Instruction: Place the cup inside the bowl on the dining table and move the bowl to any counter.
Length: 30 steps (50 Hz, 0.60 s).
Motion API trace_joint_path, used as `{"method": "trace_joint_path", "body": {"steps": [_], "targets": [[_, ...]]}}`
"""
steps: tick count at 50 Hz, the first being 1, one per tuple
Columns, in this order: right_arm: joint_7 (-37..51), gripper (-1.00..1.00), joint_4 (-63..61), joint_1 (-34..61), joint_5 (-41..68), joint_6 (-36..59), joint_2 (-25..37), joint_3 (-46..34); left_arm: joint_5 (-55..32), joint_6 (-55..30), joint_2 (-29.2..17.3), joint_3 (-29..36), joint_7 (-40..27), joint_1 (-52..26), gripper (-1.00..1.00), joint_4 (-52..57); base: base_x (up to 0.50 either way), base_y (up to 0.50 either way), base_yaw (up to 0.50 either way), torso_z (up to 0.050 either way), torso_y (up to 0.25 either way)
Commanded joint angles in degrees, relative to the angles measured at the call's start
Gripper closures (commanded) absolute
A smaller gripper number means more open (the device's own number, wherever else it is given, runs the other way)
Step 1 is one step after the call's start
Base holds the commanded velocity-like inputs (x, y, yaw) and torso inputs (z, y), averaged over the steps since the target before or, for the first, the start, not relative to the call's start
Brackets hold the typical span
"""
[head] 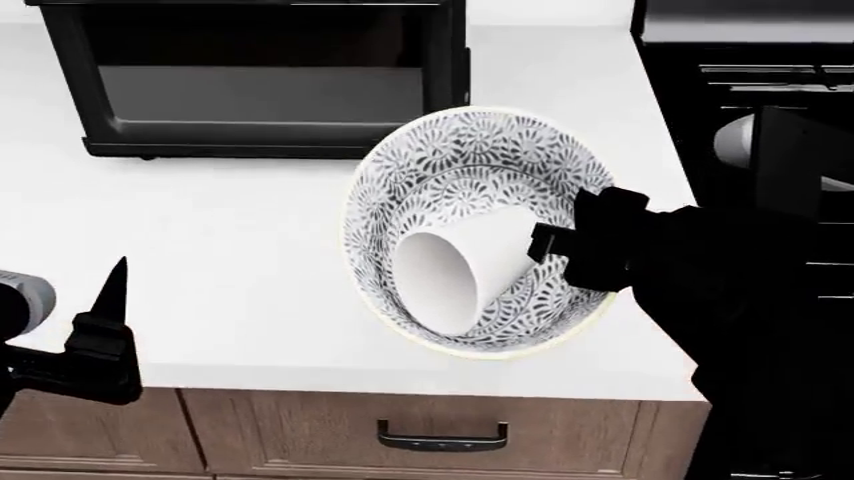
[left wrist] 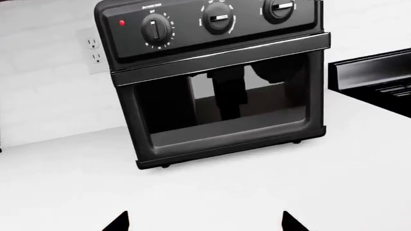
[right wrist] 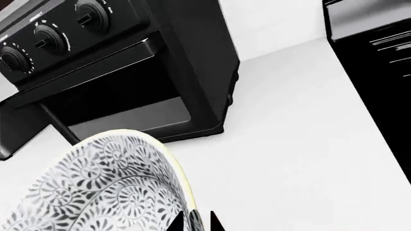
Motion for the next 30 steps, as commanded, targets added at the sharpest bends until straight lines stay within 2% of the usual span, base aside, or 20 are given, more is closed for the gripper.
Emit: {"method": "trace_joint_path", "body": {"steps": [1,14,24,30], "targets": [[1.98,1.0,-1.26,-1.21,1.61,-0.18,2.89,2.5,-0.12,-0.19,-0.15,-0.15,-0.39,0.02,-1.0,0.2,0.29,0.0,0.0,0.0,0.0],[3.27,1.0,0.15,-1.07,1.01,0.05,4.25,2.6,-0.23,-0.11,-0.44,-0.3,-0.55,0.29,-1.0,0.41,0.26,0.0,0.0,0.0,0.002],[3.07,1.0,2.07,-0.52,-0.13,-0.72,4.51,2.66,-0.27,-0.38,-0.33,-0.33,-0.56,0.15,-1.0,0.39,0.0,0.0,0.0,0.0,0.0],[1.88,1.0,8.27,2.48,-2.65,-0.5,2.44,0.33,-0.22,-0.18,-0.58,-0.37,-0.52,0.47,-1.0,0.58,0.0,0.0,0.0,0.002,0.002]]}}
